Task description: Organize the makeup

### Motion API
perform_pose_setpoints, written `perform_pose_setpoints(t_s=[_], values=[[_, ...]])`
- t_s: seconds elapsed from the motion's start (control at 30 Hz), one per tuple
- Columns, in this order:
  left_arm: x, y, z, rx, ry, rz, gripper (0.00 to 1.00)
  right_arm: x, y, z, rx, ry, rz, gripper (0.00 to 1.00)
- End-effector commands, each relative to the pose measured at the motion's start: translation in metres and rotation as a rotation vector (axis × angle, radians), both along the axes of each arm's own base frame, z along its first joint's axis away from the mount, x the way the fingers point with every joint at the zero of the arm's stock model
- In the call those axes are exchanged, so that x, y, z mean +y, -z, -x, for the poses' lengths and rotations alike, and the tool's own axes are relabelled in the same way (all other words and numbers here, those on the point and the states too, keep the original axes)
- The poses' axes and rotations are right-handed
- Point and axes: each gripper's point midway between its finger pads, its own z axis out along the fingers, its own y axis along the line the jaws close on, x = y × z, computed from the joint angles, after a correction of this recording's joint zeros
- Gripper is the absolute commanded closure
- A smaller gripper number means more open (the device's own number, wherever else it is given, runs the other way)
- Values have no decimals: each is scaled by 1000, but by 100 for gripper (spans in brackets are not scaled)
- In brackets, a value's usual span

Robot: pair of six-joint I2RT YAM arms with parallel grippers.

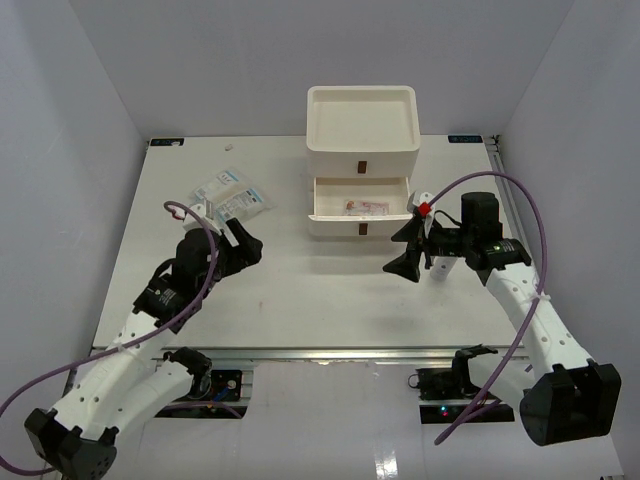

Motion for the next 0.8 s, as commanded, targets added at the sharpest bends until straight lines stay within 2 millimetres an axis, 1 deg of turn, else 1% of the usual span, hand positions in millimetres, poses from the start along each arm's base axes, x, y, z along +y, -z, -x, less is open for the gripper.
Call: perform_pose_setpoints(t_s=[0.0,0.07,0.1,0.17,0.2,0.23,0.3,0.37,0.47,0.6,0.7,0.77], values=[[28,27,-2,227,-128,103,8,4,-24,8,-66,-55,-89,10],[42,43,-3,310,-187,162,7,4,-25,11,-71,-62,-97,10],[52,48,-4,344,-243,207,7,4,-25,12,-75,-59,-97,10],[73,59,-1,396,-396,224,7,2,-24,11,-79,-50,-95,10],[87,63,3,418,-488,207,7,1,-23,11,-78,-45,-96,10],[96,65,11,455,-557,188,6,0,-23,12,-79,-47,-99,10],[117,65,20,475,-717,152,4,-1,-24,13,-84,-45,-102,10],[136,67,29,491,-833,95,2,-1,-25,14,-92,-43,-104,10],[149,82,38,533,-916,89,2,-1,-26,15,-95,-42,-105,10],[170,105,50,564,-1040,135,2,-3,-25,15,-95,-39,-107,10],[185,115,56,577,-1124,155,2,-4,-24,15,-93,-39,-111,10],[194,120,57,583,-1167,167,2,-4,-24,15,-91,-41,-114,10]])
